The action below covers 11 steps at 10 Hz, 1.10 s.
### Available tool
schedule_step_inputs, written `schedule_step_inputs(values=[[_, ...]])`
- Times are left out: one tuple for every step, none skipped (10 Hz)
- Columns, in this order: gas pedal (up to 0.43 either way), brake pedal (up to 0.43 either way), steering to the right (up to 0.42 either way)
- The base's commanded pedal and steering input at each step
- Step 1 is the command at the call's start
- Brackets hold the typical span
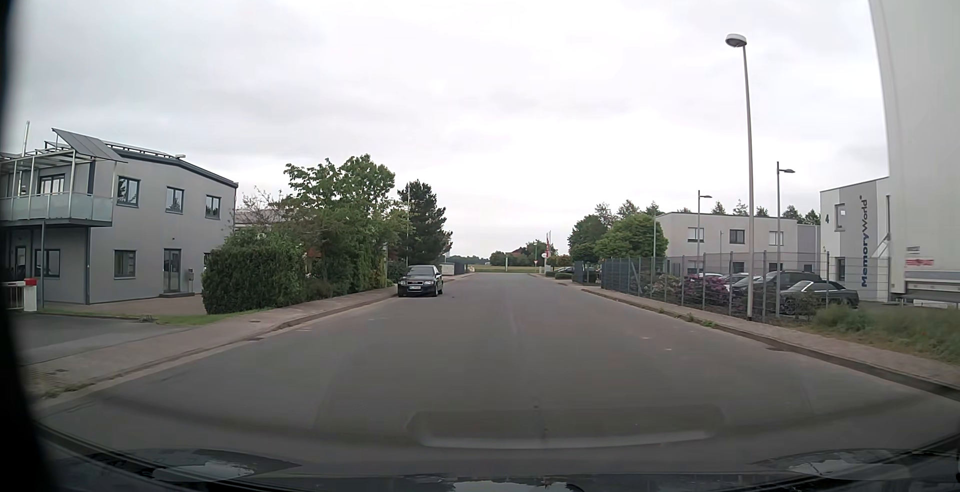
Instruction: Follow the waypoints while adhering to traffic rules and regulations
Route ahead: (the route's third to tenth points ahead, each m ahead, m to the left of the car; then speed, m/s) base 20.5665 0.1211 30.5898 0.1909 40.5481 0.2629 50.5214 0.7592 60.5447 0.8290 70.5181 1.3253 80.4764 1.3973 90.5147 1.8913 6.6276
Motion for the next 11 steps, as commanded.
schedule_step_inputs(values=[[0.13,0.0,0.009],[0.13,0.0,0.005],[0.13,0.0,0.003],[0.13,0.0,0.003],[0.13,0.0,0.003],[0.13,0.0,0.003],[0.13,0.0,0.002],[0.13,0.0,0.002],[0.13,0.0,0.002],[0.13,0.0,0.002],[0.13,0.0,0.002]])
